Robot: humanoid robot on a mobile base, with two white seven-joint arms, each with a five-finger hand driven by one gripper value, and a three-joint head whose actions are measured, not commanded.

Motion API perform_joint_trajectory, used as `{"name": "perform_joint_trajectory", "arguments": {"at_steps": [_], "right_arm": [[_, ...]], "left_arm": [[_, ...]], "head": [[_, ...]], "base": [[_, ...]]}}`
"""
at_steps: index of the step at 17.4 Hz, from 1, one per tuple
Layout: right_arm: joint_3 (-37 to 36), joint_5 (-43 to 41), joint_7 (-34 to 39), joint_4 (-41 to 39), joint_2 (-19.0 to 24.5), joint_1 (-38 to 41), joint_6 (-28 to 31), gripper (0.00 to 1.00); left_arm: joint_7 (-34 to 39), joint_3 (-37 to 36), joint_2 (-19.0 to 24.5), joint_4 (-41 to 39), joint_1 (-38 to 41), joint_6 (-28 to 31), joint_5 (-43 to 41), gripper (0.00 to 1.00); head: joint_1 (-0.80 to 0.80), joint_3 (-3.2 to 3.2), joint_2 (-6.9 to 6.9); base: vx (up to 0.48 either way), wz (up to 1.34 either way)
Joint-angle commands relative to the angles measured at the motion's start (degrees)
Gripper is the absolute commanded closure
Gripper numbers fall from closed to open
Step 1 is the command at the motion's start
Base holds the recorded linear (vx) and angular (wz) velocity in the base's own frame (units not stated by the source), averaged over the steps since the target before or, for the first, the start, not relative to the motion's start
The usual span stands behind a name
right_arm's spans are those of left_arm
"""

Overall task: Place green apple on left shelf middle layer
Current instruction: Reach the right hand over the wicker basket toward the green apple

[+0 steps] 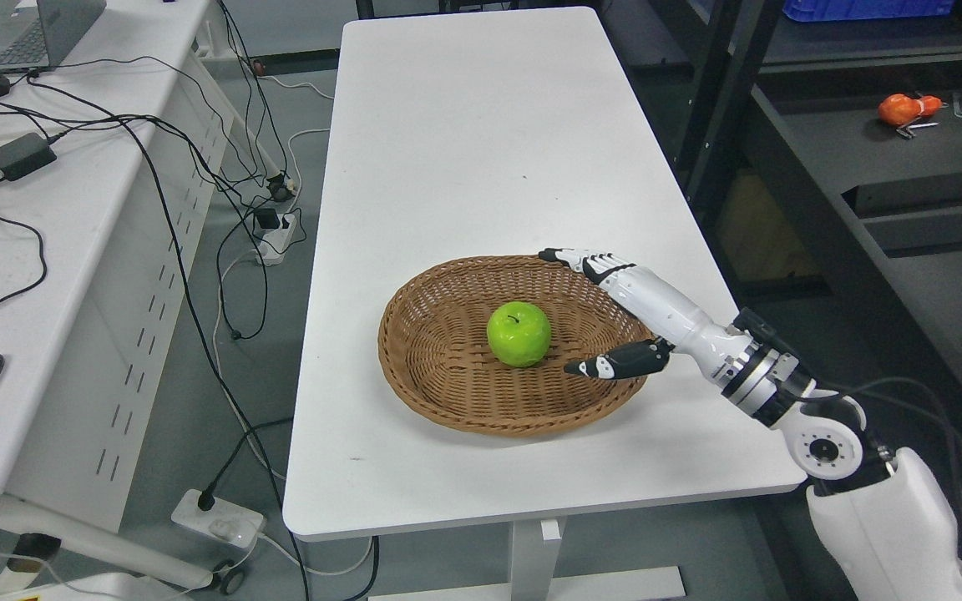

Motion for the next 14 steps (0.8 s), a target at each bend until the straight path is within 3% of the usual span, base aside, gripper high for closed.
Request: {"name": "perform_joint_trajectory", "arguments": {"at_steps": [1, 6, 14], "right_arm": [[13.87, 9.35, 1.17, -1.22, -9.78, -5.58, 2.21, 0.00], [24.59, 16.56, 1.70, 4.48, -8.55, -9.70, 2.48, 0.00], [28.65, 17.37, 4.42, 14.25, -5.30, -19.64, 3.00, 0.00]], "left_arm": [[0.00, 0.00, 1.00, -0.01, 0.01, 0.38, 0.00, 0.00], [0.09, 0.00, 1.00, -0.01, 0.01, 0.38, 0.00, 0.00], [0.09, 0.00, 1.00, -0.01, 0.01, 0.30, 0.00, 0.00]], "head": [[0.00, 0.00, 0.00], [0.00, 0.00, 0.00], [0.00, 0.00, 0.00]], "base": [[0.051, -0.02], [0.023, 0.00], [0.000, 0.00]]}}
